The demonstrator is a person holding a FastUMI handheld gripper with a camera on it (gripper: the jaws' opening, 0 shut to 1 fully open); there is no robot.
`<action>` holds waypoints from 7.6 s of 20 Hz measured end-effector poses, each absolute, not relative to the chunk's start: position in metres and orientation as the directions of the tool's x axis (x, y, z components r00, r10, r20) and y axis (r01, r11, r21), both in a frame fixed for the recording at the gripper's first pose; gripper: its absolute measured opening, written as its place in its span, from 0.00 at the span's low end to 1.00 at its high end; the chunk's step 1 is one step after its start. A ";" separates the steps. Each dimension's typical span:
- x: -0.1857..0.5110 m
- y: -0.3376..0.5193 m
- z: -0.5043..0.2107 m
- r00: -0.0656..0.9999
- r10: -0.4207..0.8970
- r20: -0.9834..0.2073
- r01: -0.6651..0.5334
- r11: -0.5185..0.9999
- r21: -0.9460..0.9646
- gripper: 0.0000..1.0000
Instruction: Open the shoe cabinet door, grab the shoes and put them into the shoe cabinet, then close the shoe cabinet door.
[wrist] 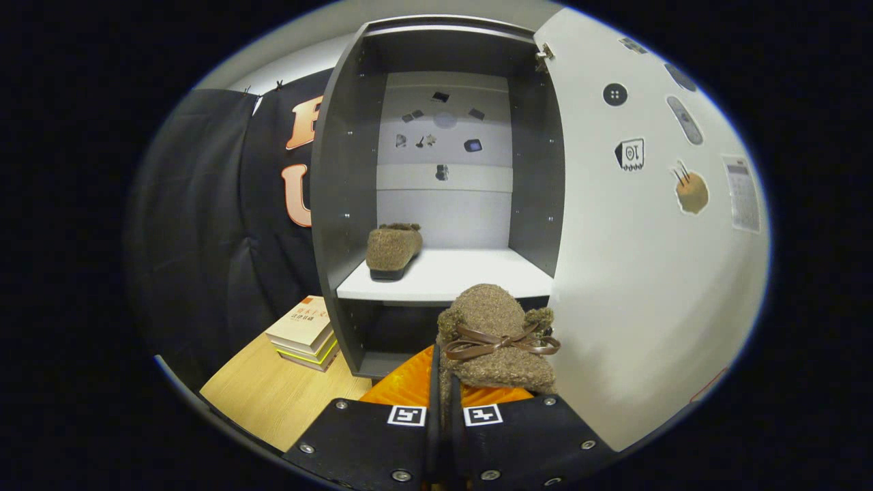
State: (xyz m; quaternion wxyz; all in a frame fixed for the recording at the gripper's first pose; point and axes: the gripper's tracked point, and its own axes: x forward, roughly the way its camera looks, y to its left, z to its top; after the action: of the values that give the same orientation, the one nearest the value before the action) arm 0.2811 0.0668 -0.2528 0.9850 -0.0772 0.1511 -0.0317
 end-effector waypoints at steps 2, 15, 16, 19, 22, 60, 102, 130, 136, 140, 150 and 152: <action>0.295 0.067 -0.242 0.956 -0.079 -0.284 0.032 0.985 -0.168 0.06; 0.442 0.046 -0.242 0.944 -0.034 -0.329 -0.040 0.975 -0.217 0.06; 0.453 0.044 -0.240 0.945 -0.024 -0.327 -0.050 0.975 -0.217 0.06; 0.478 0.047 -0.241 0.944 -0.007 -0.331 -0.076 0.968 -0.238 0.06; 0.508 0.051 -0.239 0.940 0.006 -0.340 -0.095 0.965 -0.245 0.06; 0.410 0.093 -0.158 0.971 -0.037 -0.234 -0.010 0.980 -0.197 0.94; 0.105 -0.160 -0.084 0.994 -0.068 -0.085 0.056 0.989 -0.135 0.95; 0.151 -0.040 -0.102 0.991 0.003 -0.135 -0.021 0.991 -0.131 0.89; 0.170 0.008 -0.111 0.990 0.007 -0.141 -0.024 0.993 -0.113 0.90; 0.186 0.039 -0.113 0.991 0.006 -0.133 -0.021 0.994 -0.107 0.90; 0.247 0.118 -0.142 0.988 0.027 -0.155 -0.038 0.997 -0.073 0.93; 0.264 0.127 -0.142 0.988 0.022 -0.153 -0.035 0.996 -0.083 0.93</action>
State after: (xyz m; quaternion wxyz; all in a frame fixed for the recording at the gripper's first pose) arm 0.2635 0.1267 -0.1420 0.9961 -0.0427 0.0761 0.0143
